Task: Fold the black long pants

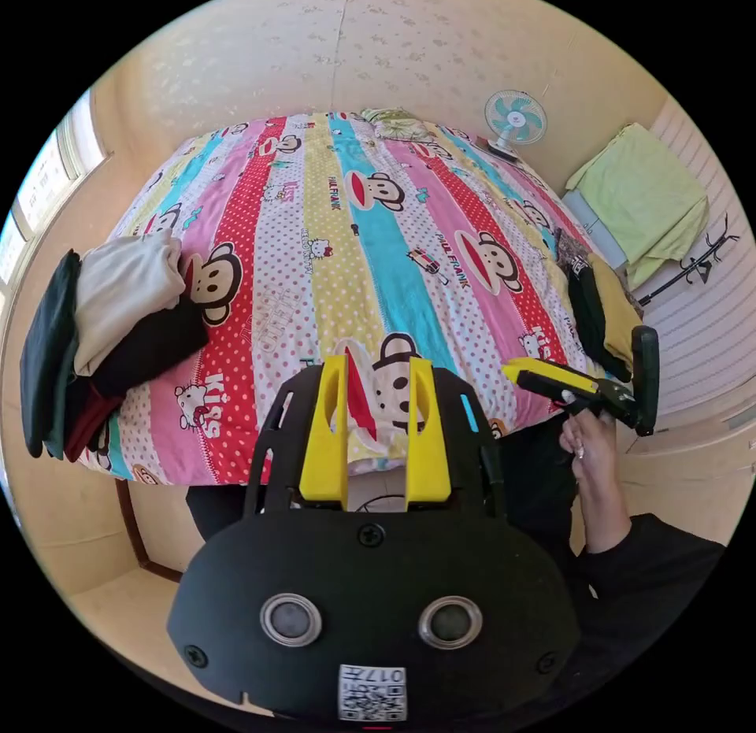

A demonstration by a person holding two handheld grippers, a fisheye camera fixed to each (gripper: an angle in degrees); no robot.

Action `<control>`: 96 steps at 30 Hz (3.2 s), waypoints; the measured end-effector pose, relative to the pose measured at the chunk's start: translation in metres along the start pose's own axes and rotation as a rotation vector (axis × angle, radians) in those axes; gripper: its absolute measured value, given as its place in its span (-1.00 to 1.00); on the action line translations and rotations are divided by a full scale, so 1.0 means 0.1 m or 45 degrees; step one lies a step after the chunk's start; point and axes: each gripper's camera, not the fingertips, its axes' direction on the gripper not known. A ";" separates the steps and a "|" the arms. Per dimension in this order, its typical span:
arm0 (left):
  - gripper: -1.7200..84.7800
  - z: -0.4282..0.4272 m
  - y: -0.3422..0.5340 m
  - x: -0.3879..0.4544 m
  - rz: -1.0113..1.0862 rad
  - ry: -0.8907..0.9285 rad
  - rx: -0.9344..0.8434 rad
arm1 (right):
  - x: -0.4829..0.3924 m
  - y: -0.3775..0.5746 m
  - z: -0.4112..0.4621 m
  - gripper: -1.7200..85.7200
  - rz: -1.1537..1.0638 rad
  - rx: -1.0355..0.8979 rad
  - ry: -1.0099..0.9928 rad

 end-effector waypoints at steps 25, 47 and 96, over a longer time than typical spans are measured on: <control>-0.77 -1.75 1.66 -5.31 -1.234 0.135 0.547 | -3.42 -3.14 2.97 -0.78 -0.362 -0.188 -0.568; -0.83 -1.31 0.38 -0.61 0.382 1.049 0.311 | 1.38 -0.78 -0.43 -0.88 0.554 0.767 -0.340; -0.85 -0.40 2.35 -1.79 -0.639 0.856 0.790 | -1.89 -1.10 -2.52 -0.82 -0.664 0.778 -1.282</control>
